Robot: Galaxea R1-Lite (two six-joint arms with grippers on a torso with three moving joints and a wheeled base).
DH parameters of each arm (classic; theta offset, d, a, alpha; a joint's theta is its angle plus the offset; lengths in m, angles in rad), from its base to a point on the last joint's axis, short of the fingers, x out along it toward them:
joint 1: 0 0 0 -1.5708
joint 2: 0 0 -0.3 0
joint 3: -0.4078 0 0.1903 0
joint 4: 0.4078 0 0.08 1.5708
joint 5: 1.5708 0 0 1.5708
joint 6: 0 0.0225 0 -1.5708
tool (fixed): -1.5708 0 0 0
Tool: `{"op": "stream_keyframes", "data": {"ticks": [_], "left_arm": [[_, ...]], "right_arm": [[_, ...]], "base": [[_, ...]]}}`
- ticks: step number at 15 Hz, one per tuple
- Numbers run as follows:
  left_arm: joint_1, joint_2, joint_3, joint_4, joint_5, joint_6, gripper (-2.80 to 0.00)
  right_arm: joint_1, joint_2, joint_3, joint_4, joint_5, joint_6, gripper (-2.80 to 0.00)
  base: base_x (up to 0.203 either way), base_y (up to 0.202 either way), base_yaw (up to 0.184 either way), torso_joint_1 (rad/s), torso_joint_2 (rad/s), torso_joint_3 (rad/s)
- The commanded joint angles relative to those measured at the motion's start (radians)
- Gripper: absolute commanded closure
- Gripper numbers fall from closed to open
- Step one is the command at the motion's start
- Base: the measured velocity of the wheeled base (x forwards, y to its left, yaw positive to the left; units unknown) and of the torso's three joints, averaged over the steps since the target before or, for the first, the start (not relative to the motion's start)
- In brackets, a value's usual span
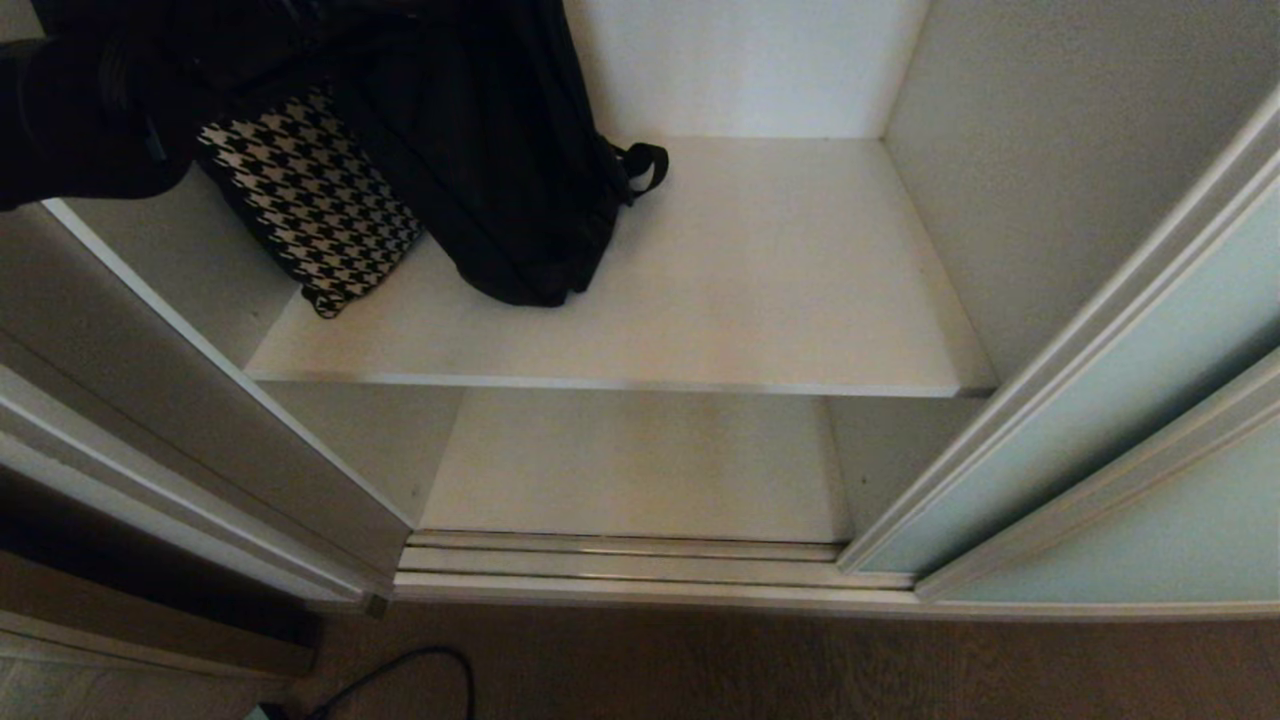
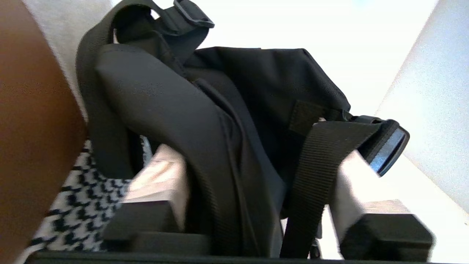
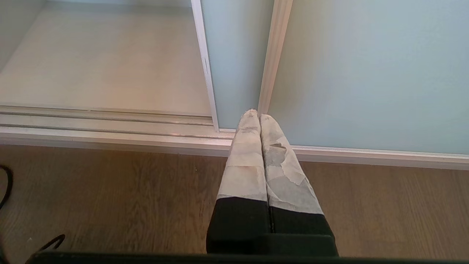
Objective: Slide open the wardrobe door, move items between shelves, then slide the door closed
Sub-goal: Place the bag on the higher shelf
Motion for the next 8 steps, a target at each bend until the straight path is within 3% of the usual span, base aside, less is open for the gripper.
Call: {"op": "stream_keyframes", "data": {"ticks": [1, 8], "left_arm": [[-0.019, 0.014, 0.001, -0.003, -0.001, 0.006, -2.80], [-0.052, 0.041, 0.002, -0.025, -0.026, 0.022, -2.80]], "right_arm": [[0.000, 0.000, 0.000, 0.000, 0.000, 0.000, 0.00], [0.000, 0.000, 0.000, 0.000, 0.000, 0.000, 0.00]], "base": [[0.000, 0.000, 0.000, 0.000, 0.00, 0.000], [0.000, 0.000, 0.000, 0.000, 0.00, 0.000]]}}
